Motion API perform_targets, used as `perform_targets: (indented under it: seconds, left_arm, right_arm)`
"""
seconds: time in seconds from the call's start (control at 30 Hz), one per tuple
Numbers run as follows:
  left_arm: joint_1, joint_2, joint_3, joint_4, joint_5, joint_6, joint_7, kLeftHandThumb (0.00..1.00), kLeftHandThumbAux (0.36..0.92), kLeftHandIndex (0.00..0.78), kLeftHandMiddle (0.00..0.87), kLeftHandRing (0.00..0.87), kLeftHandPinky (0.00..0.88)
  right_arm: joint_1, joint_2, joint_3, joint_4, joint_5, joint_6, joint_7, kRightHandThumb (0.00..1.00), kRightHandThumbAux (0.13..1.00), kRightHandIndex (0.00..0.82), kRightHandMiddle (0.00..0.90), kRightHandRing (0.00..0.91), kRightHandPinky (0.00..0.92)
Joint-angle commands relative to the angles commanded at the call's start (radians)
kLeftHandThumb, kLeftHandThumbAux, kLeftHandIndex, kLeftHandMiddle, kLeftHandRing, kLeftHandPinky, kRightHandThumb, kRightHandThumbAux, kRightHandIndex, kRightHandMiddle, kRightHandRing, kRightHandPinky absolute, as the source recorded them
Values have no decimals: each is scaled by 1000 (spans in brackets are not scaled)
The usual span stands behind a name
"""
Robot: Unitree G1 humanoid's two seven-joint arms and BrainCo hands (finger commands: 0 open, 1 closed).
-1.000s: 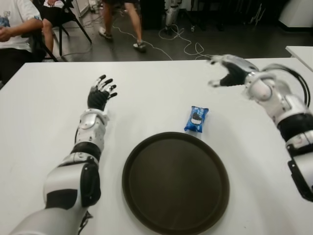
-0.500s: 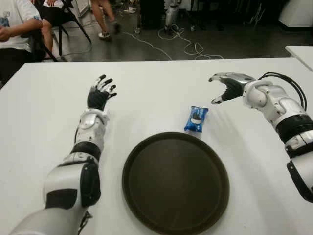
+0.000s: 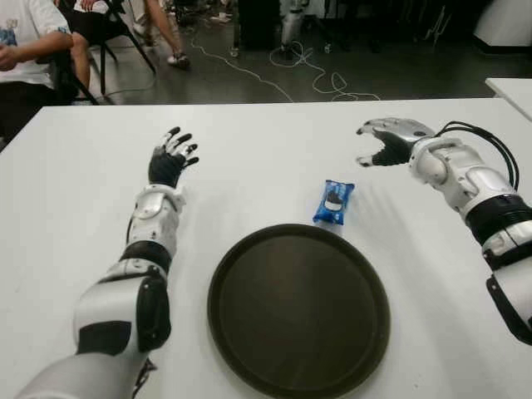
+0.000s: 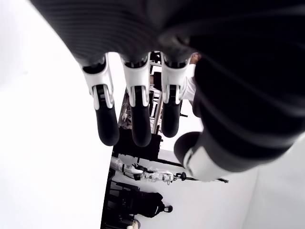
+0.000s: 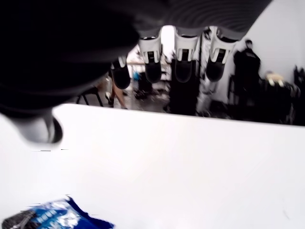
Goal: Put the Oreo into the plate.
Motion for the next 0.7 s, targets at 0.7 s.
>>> perform_targets:
  seconds: [0.7]
  left_arm:
    - [1, -2, 11, -1, -18, 2, -14, 133, 794, 151, 218, 235, 289]
  right_arm:
    - [0, 18, -8, -9, 24, 63, 106, 391, 153, 0, 0, 0, 0]
